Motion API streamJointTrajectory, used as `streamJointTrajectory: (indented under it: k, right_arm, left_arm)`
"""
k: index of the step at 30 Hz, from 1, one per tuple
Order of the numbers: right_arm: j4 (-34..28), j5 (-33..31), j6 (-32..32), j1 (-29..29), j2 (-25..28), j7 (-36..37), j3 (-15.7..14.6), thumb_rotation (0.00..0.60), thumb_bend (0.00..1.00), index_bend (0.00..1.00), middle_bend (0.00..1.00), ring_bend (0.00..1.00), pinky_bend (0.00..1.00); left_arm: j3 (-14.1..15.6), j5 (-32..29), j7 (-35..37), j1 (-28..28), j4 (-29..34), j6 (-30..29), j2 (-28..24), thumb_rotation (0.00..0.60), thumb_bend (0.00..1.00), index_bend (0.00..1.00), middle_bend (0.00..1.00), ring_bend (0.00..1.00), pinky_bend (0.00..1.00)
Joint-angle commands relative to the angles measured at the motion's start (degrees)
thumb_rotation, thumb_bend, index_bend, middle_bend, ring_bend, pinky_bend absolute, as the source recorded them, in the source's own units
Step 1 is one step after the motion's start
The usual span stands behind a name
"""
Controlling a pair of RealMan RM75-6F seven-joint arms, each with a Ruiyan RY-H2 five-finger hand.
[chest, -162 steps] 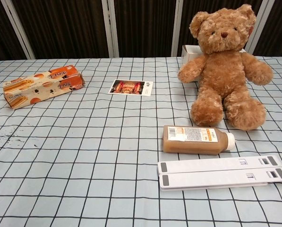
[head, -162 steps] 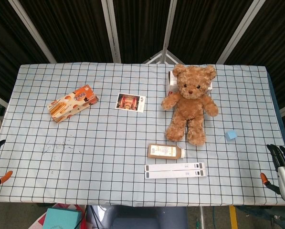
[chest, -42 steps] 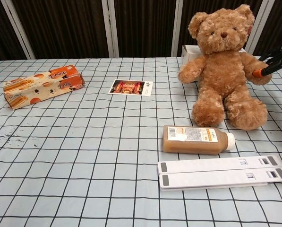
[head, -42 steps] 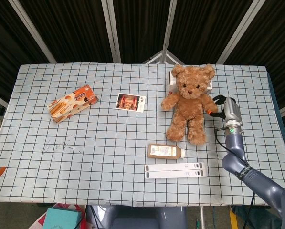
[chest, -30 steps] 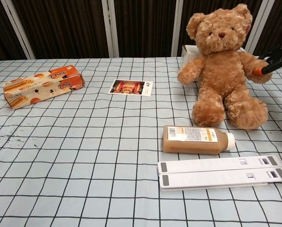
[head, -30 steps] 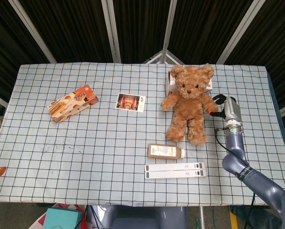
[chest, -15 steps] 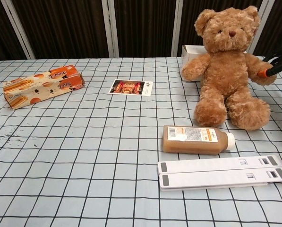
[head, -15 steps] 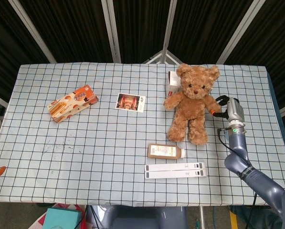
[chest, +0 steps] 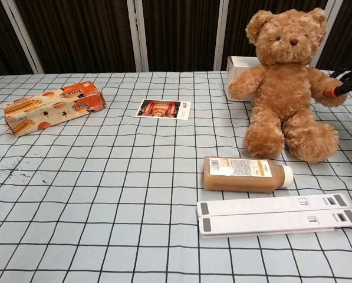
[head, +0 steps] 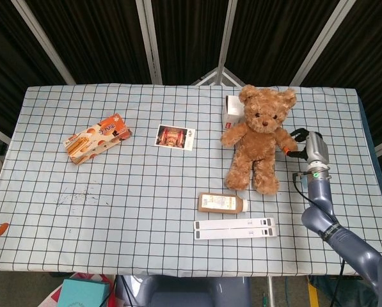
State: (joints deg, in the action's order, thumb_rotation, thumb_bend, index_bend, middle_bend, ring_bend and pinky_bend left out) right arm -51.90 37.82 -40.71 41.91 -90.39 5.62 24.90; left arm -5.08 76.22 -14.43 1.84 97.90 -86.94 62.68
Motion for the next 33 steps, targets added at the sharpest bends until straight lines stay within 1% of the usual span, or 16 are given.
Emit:
streamJointTrajectory:
  k: [1,9,16,17,19,21,24,26,29,33]
  right_arm:
    - [-0.9,0.3,-0.4,-0.3,0.4,-0.2,0.0,0.6,0.32,0.41,0.52,0.34,0.0]
    - [-0.3,-0.3,0.4,-1.0,0.3,0.0,0.1,0.6,0.32,0.41,0.52,0.34,0.0]
    - [-2.3,0.8,-0.6,-1.3,1.4,-0.1,0.4,0.6,0.32,0.41,0.52,0.34,0.0]
    - [-2.6,0.8,-0.4,-1.4,1.5,-0.2,0.3,0.6,0.32,0.4,0.49,0.34,0.0]
    - [-2.8,0.6,0.2,-1.5,1.6,-0.4,0.1,0.6,0.32,0.33,0.4,0.3,0.0]
    - [-3.0,0.6,1.0,-1.6,1.9,-0.6,-0.3,0.6,0.32,0.18,0.29,0.23,0.0]
    - [-3.3,0.6,2.3,-1.8,2.5,-0.6,-0.6,0.6,0.31,0.06,0.2,0.15,0.0]
    - [-3.9,0.8,2.9,-2.1,3.1,-0.2,-0.6,0.6,0.3,0.01,0.15,0.11,0.0]
    - [-6.3,2.5,3.7,-3.4,5.5,0.4,-1.3,0.6,0.29,0.0,0.1,0.06,0.0]
    - [-11.3,5.1,3.5,-6.1,10.4,0.9,-2.5,0.6,0.28,0.0,0.09,0.04,0.0]
  left_arm:
    - [0.1,0.0,-0.2,0.1,0.0,0.1,0.1,0.6,0.24,0.13,0.0,0.0,0.03]
    - [0.2,0.1,-0.4,0.0,0.1,-0.2,0.1,0.6,0.24,0.13,0.0,0.0,0.03]
    - [0.2,0.0,-0.9,0.1,0.2,0.1,0.3,0.6,0.24,0.13,0.0,0.0,0.03]
    - [0.2,0.0,-0.9,0.1,0.2,0.1,0.3,0.6,0.24,0.13,0.0,0.0,0.03]
    - [0.3,0.0,-0.9,0.1,0.2,0.0,0.3,0.6,0.24,0.13,0.0,0.0,0.03]
    - [0.2,-0.1,-0.9,0.0,0.2,-0.1,0.3,0.6,0.24,0.13,0.0,0.0,0.03]
    - [0.1,-0.3,-0.7,0.0,0.2,-0.1,0.2,0.6,0.24,0.13,0.0,0.0,0.03]
    - [0.1,-0.3,-0.6,0.0,0.2,-0.1,0.1,0.6,0.24,0.13,0.0,0.0,0.03]
    - [0.1,-0.4,-0.4,0.1,0.2,0.1,0.0,0.6,0.24,0.13,0.0,0.0,0.03]
    - [0.1,-0.5,-0.1,0.2,0.2,0.4,-0.2,0.6,0.24,0.13,0.0,0.0,0.03]
